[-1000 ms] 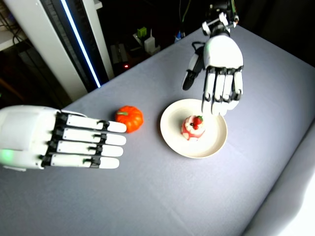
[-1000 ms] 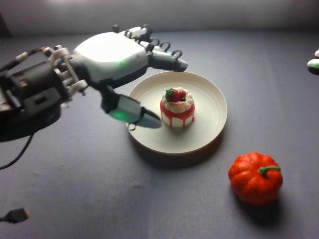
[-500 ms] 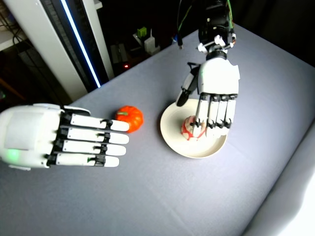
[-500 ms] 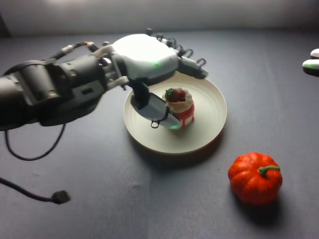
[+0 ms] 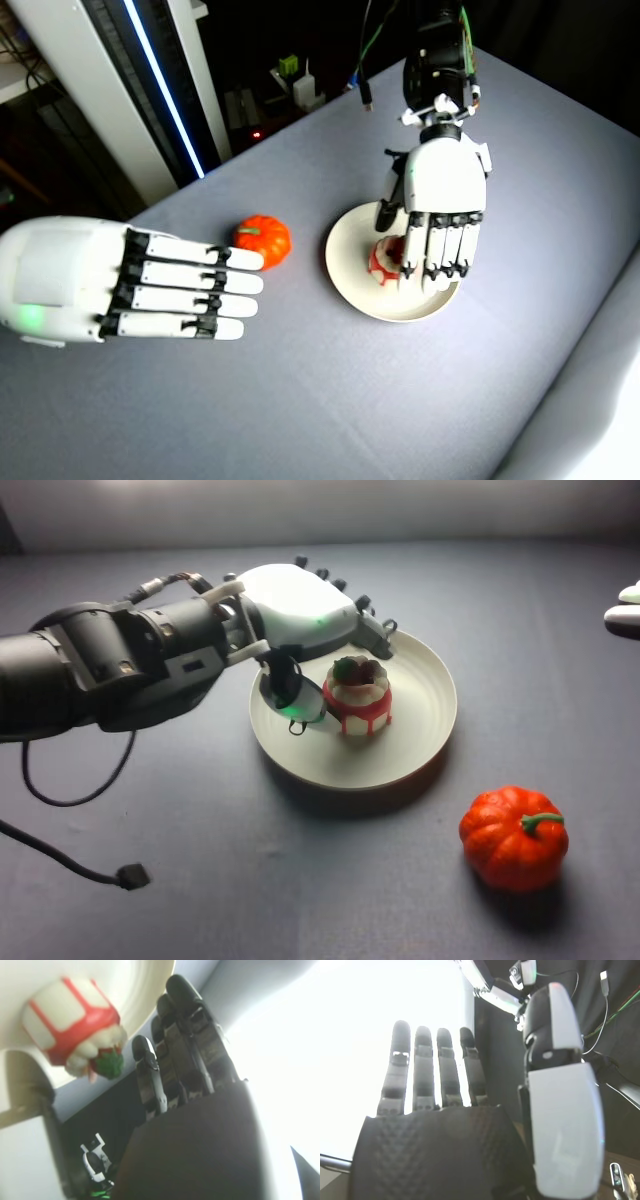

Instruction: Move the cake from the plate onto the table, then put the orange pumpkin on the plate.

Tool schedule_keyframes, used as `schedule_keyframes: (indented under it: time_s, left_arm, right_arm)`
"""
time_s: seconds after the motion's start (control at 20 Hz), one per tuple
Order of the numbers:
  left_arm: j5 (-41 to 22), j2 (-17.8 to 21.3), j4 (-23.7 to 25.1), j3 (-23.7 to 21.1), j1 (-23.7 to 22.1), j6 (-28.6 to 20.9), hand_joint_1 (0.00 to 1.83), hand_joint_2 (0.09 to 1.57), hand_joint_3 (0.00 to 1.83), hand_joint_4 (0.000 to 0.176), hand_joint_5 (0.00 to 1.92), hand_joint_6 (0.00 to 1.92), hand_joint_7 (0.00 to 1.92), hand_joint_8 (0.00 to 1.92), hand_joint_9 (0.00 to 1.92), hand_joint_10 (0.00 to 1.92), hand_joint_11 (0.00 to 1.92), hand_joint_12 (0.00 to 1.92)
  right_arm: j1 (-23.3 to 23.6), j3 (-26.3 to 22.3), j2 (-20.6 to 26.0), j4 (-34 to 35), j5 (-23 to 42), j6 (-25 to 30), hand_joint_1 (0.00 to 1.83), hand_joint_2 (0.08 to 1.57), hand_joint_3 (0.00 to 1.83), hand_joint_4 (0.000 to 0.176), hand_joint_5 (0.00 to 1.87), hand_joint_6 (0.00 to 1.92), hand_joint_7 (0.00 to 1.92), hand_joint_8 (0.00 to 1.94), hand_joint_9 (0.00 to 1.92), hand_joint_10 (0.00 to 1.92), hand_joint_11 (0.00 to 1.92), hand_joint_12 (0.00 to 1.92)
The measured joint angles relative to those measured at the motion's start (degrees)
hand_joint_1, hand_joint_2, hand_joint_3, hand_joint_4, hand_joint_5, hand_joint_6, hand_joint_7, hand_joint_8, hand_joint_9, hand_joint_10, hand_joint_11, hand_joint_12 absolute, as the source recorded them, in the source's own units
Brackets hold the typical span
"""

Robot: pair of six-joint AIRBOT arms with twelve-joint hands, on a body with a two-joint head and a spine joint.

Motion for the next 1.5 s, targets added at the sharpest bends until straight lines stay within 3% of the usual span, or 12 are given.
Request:
schedule_keyframes:
  time_s: [0.2,0.25,0.3,0.4,0.5,0.6,0.65,0.9,1.05,1.2,1.3,1.5]
  left_arm:
    - [-0.61,-0.42,0.04,0.07,0.0,-0.98,0.93,1.01,0.0,0.031,0.57,0.0,0.66,0.0,0.74,0.01,0.43,0.8]
    - [-0.79,-0.46,0.0,0.24,0.0,-1.42,1.02,1.09,0.01,0.087,0.9,0.77,0.91,0.04,0.93,0.07,0.49,0.97]
    - [-1.11,-0.46,0.0,0.24,0.0,-1.51,1.2,1.11,0.0,0.0,1.09,0.77,0.83,0.95,0.87,0.04,0.35,1.17]
    - [-1.79,-0.46,0.02,0.24,-0.02,-2.21,1.24,1.14,0.0,0.0,0.95,1.0,0.87,1.14,0.76,0.01,0.24,1.2]
    - [-2.12,-0.37,0.07,0.24,0.0,-3.8,1.24,1.15,0.0,0.0,0.92,1.05,0.89,1.13,0.72,0.0,0.21,1.19]
    - [-3.21,0.31,0.15,0.22,0.07,-4.96,1.23,1.1,0.0,0.0,1.14,0.66,0.85,1.07,0.9,0.34,0.4,1.4]
    - [-4.0,1.16,0.15,0.13,0.2,-5.22,1.27,1.09,0.0,0.0,1.25,0.29,0.94,1.24,0.85,1.04,0.55,1.58]
    - [-6.99,6.86,-1.81,-3.26,0.22,-5.2,1.29,1.04,0.0,0.0,1.29,0.23,1.11,0.98,1.19,0.47,0.75,1.24]
    - [-11.52,12.68,-3.93,-7.96,1.31,-4.17,1.28,1.08,0.0,0.0,1.16,0.37,1.05,1.15,1.02,1.23,0.84,1.55]
    - [-14.82,19.1,-6.49,-12.41,4.59,-1.66,1.3,1.03,0.0,0.0,1.17,0.46,1.19,0.84,1.19,0.63,0.97,1.1]
    - [-16.61,23.19,-9.79,-15.52,8.72,0.63,1.28,1.1,0.0,0.0,1.08,0.52,1.0,1.21,1.02,1.02,0.88,1.35]
    - [-16.9,27.56,-16.44,-19.47,16.06,5.9,1.29,1.05,0.0,0.0,1.23,0.32,1.13,0.97,1.09,0.41,0.7,1.16]
  right_arm:
    - [0.55,0.55,-0.59,-1.22,-0.76,0.35,0.96,1.04,0.0,0.0,0.37,0.0,0.26,0.0,0.28,0.01,0.0,0.96]
    - [0.57,0.55,-0.66,-1.16,-0.59,0.35,0.93,1.05,0.0,0.0,0.37,0.0,0.26,0.0,0.27,0.0,0.0,1.0]
    - [0.57,0.55,-0.74,-1.05,-0.5,0.35,0.92,1.06,0.01,0.0,0.36,0.0,0.26,0.0,0.27,0.0,0.0,1.0]
    - [0.57,0.55,-0.9,-1.31,-0.55,0.37,0.94,1.06,0.0,0.0,0.36,0.0,0.26,0.0,0.27,0.0,0.0,1.0]
    - [0.57,0.57,-0.9,-1.27,-0.55,0.44,0.94,1.05,0.0,0.0,0.36,0.0,0.27,0.0,0.27,0.0,0.0,1.0]
    - [0.57,0.57,-0.9,-1.25,-0.55,0.63,0.91,1.06,0.0,0.0,0.36,0.0,0.27,0.0,0.23,0.0,0.0,0.94]
    - [0.57,0.57,-0.9,-1.27,-0.59,0.85,0.91,1.07,0.0,0.0,0.36,0.0,0.28,0.0,0.24,0.0,0.0,0.95]
    - [0.57,0.55,-0.9,-1.27,-0.57,1.49,1.0,1.03,0.0,0.0,0.39,0.0,0.28,0.0,0.25,0.0,0.0,0.92]
    - [0.57,0.55,-0.9,-1.05,-0.61,1.64,0.99,1.05,0.0,0.0,0.38,0.0,0.28,0.0,0.21,0.0,0.0,0.76]
    - [0.57,0.39,-0.9,-0.55,-0.66,1.64,0.93,1.07,0.0,0.0,0.36,0.0,0.29,0.0,0.18,0.0,0.0,0.6]
    - [0.57,0.11,-0.9,-0.5,-0.57,1.7,0.95,1.06,0.0,0.0,0.36,0.0,0.28,0.0,0.16,0.0,0.0,0.62]
    - [0.57,0.02,-0.87,-0.39,-0.61,1.84,0.9,1.08,0.0,0.0,0.33,0.0,0.25,0.0,0.13,0.0,0.0,0.51]
